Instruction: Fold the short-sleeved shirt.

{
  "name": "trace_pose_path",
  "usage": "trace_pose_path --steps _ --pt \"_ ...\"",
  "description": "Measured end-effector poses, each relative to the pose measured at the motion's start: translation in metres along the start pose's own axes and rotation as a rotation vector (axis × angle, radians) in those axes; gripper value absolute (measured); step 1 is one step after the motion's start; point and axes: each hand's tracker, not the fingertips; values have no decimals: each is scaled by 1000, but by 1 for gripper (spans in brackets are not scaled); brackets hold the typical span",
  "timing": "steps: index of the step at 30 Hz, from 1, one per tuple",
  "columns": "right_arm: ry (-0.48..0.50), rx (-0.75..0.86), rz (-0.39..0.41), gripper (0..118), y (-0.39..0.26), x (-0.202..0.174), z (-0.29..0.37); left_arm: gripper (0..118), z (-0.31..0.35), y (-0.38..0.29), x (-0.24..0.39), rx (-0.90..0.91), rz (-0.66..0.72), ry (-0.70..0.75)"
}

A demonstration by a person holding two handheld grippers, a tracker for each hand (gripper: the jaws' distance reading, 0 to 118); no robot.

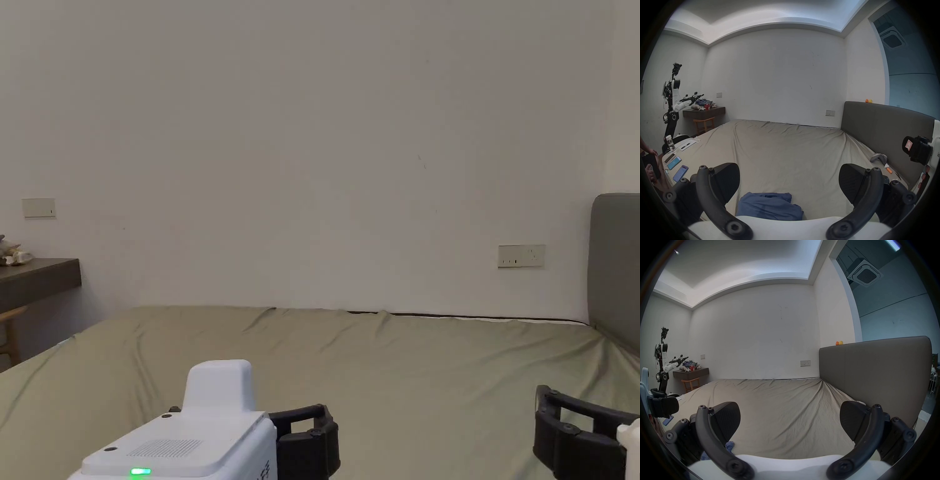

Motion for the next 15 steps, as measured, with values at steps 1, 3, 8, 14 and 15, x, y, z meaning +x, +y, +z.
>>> trace_pose_path --steps 1,3,8,14,15 --pt "-2 0 -3 118 0 0 0 118 -1 -1 0 -9 3 -4" --pt "2 0 -8 118 0 0 -1 118 -6 -2 -1 -41 5 -12" --pt "13 -9 3 118 -2 -5 -4 118 -10 -6 -6 -68 43 -37" --pt "2 -11 19 118 -4 -6 -6 118 -8 -1 -4 -62 -7 13" --pt "0 -11 18 118 -3 -6 -6 118 -8 0 -3 -63 -15 20"
